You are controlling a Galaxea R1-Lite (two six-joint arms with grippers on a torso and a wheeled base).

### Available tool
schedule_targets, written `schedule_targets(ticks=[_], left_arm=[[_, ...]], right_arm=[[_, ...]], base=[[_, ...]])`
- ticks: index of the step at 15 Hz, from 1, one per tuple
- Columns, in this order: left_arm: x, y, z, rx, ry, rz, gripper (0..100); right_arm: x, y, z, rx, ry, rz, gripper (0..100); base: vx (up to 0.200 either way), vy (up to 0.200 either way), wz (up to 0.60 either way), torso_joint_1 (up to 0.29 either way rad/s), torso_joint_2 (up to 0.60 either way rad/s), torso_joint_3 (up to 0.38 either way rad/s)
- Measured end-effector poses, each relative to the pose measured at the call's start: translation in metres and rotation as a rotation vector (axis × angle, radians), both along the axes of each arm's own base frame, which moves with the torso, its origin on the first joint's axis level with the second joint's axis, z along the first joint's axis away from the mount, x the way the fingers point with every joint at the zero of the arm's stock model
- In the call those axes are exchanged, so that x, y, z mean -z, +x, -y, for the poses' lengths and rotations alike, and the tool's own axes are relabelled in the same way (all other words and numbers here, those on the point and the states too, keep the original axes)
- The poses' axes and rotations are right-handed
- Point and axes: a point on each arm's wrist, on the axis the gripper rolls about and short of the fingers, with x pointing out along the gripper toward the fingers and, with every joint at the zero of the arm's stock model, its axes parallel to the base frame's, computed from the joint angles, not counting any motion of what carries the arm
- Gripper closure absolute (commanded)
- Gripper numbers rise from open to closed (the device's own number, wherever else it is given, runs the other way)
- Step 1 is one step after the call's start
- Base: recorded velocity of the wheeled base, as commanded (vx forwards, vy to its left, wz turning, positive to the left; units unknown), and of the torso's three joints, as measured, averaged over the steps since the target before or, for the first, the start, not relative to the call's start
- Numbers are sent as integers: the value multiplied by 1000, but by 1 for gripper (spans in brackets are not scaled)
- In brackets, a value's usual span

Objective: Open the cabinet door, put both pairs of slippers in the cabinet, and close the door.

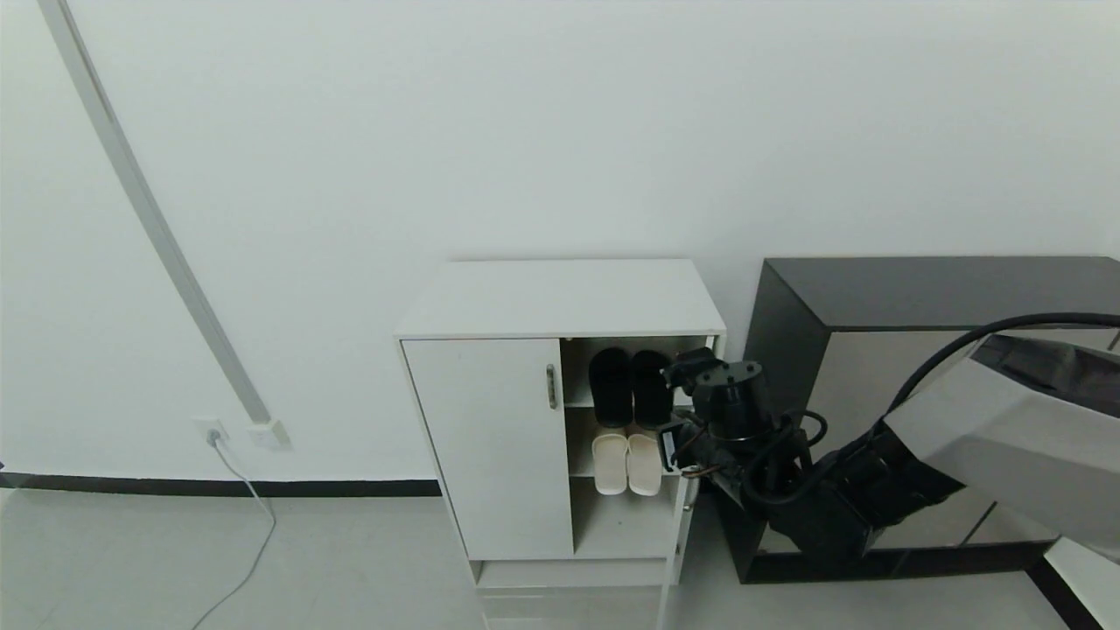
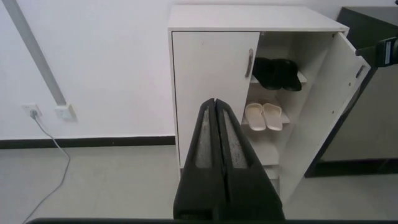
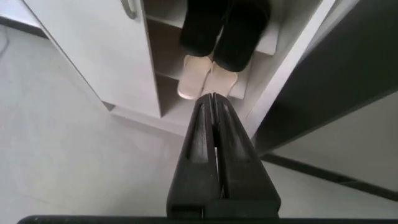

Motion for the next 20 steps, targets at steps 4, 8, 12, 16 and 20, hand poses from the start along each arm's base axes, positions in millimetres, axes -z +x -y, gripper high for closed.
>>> schedule_targets(ticks=[4, 8, 12, 16, 20], left_arm=[[0, 0, 0, 1, 0, 0, 100], [0, 0, 0, 0, 0, 0, 100], [0, 0, 0, 0, 0, 0, 100], [0, 0, 0, 0, 0, 0, 100], [0, 0, 0, 0, 0, 1, 100]], right_arm=[[1, 14, 21, 52, -29, -7, 100], [12, 16, 35, 77, -98, -104, 100], [22, 22, 35, 47, -83, -122, 100], [25, 23, 22, -31, 53, -103, 100], [16, 25, 10, -80, 173, -2, 100]], base=[[0, 0, 0, 0, 0, 0], [0, 0, 0, 0, 0, 0], [0, 0, 0, 0, 0, 0], [0, 0, 0, 0, 0, 0], [0, 0, 0, 0, 0, 0]])
